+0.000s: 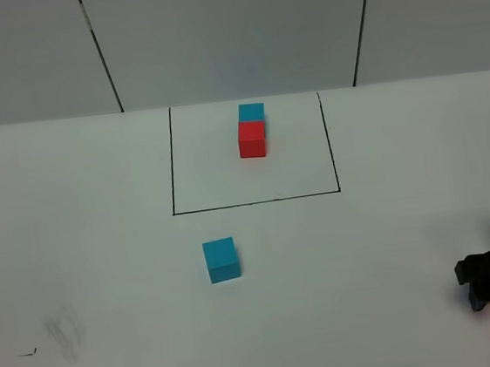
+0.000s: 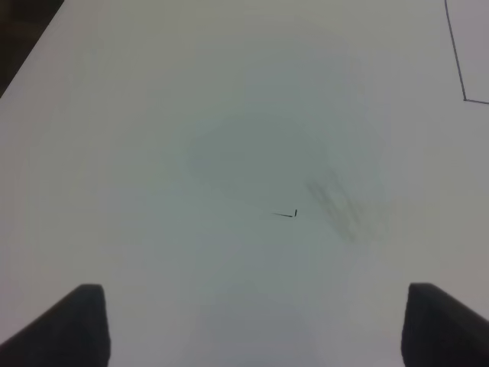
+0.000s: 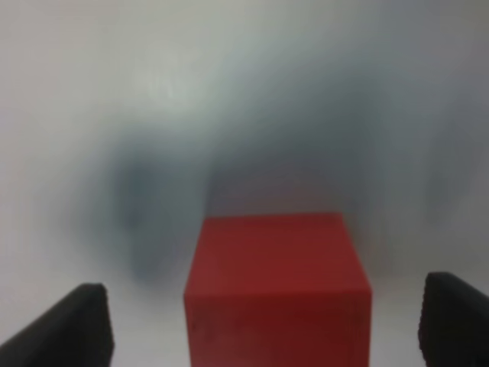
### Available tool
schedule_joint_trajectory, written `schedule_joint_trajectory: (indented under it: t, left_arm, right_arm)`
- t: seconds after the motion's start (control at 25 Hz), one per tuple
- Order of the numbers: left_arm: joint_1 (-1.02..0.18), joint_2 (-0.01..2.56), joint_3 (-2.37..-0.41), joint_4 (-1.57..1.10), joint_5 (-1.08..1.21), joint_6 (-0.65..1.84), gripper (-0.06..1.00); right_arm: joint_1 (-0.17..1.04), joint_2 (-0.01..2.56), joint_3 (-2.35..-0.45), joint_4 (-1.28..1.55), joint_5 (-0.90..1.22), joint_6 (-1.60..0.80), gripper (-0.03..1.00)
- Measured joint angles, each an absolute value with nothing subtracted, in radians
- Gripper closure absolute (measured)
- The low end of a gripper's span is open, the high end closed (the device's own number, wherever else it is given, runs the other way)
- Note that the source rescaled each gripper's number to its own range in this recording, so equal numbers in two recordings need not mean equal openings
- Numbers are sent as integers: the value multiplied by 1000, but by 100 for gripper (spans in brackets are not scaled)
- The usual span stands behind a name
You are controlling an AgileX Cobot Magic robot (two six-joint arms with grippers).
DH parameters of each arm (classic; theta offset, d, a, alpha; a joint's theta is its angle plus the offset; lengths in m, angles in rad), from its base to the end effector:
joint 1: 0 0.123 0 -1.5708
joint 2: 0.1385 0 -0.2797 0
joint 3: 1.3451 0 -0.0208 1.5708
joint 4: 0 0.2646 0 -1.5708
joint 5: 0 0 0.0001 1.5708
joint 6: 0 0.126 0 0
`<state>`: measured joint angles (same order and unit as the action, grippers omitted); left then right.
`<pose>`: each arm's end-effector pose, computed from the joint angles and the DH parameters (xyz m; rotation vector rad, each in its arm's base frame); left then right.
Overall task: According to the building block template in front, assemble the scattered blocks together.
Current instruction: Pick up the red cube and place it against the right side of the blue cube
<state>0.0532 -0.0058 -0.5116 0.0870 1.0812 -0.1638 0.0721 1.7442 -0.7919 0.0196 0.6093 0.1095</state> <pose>0.0397 0.0118 0.2700 -0.2273 2.0318 0.0350 0.2845 0.0220 0.0759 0.0806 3.0455 0.0315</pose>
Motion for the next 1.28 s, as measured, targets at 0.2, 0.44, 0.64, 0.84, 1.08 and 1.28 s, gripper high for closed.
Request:
schedule_joint_trajectory:
  t: [0.2, 0.44, 0.64, 0.84, 1.08, 1.28]
  left_arm:
    - [53, -6, -512, 87, 1081, -164, -6]
    - [53, -6, -512, 87, 1081, -164, -6]
    - [53, -6, -512, 87, 1081, -164, -6]
    - [53, -6, -512, 87, 1081, -164, -6]
    - [53, -6, -512, 87, 1081, -164, -6]
    - [53, -6, -512, 87, 1081, -164, -6]
  right_arm:
    - [72, 1790, -792, 20, 598, 109, 19]
    - [72, 1795, -792, 20, 576, 107, 25]
    - [72, 1796, -792, 20, 559, 107, 54]
    - [72, 1796, -792, 20, 558, 107, 88]
    - [72, 1796, -792, 20, 558, 107, 97]
    - [72, 1796, -792, 20, 558, 107, 97]
